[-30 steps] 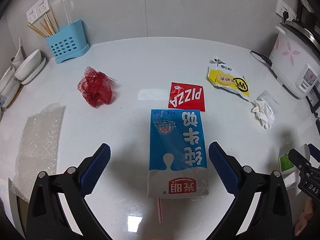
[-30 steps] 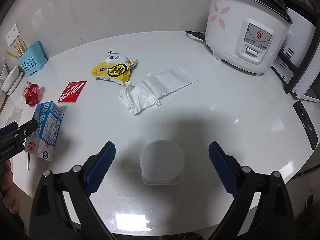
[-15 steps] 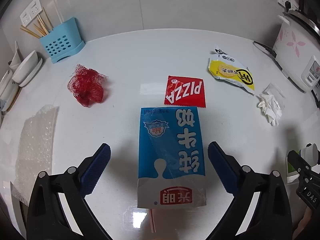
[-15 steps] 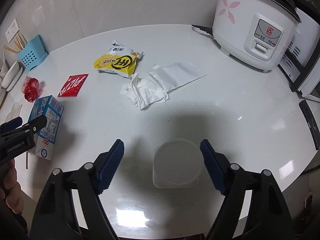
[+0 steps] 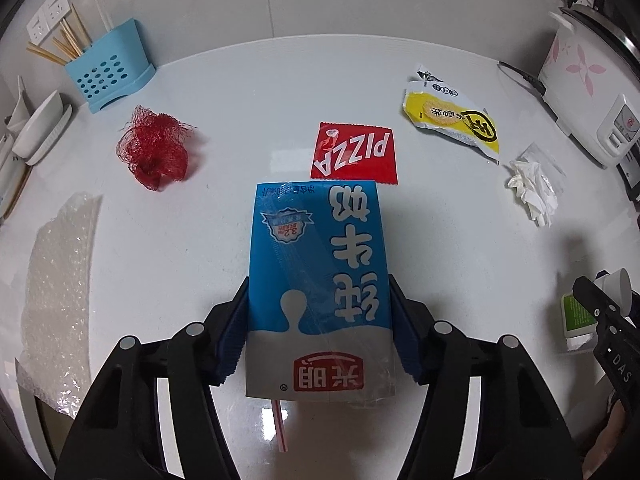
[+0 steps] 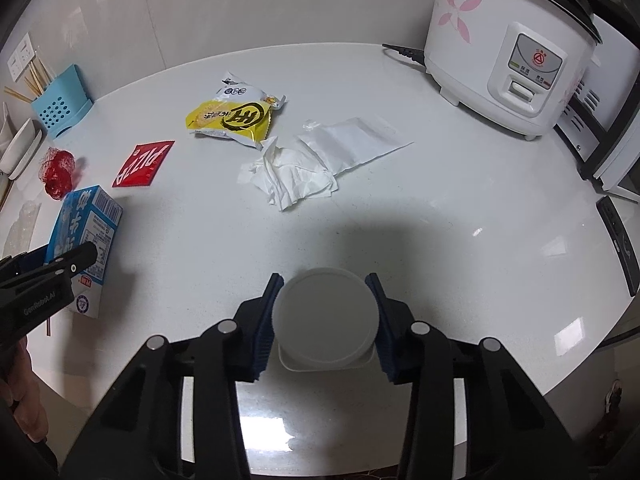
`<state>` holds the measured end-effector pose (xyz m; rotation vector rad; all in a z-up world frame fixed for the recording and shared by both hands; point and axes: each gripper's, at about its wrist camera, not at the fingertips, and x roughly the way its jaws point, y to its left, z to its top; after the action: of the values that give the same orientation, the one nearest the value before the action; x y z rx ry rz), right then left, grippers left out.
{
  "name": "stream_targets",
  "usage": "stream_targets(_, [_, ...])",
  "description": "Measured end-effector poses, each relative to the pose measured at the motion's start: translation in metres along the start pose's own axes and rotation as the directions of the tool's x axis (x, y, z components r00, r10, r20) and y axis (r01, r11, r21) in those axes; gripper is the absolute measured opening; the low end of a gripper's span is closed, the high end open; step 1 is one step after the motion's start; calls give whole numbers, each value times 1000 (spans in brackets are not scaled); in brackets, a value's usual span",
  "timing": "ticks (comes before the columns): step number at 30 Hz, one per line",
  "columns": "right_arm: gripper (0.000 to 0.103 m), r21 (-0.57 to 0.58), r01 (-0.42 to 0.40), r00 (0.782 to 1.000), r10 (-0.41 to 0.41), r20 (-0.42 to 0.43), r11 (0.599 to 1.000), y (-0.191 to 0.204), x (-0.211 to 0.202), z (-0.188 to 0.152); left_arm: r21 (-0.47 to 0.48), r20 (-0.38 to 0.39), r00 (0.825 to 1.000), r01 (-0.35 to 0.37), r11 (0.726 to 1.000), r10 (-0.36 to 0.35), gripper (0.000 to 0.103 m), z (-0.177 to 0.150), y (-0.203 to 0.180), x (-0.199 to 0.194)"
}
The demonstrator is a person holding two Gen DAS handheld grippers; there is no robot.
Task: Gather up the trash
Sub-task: 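Grasp the milk carton with the left gripper while the right gripper grasps the white pill bottle, then carry the milk carton with the left gripper while the right gripper carries the pill bottle down to the bin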
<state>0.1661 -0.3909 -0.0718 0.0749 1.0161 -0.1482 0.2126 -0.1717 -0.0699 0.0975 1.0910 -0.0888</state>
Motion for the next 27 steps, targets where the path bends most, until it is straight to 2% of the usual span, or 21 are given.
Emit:
stream_targets(12, [40, 10, -15, 1000, 14, 21, 1000, 2, -10, -3, 24, 52, 998, 20, 1000, -21, 61, -4, -7, -27])
stream_targets(27, [40, -23, -50, 989, 52, 138, 998, 21, -69, -25, 31, 162, 985, 57, 998, -61, 61, -36, -1, -92])
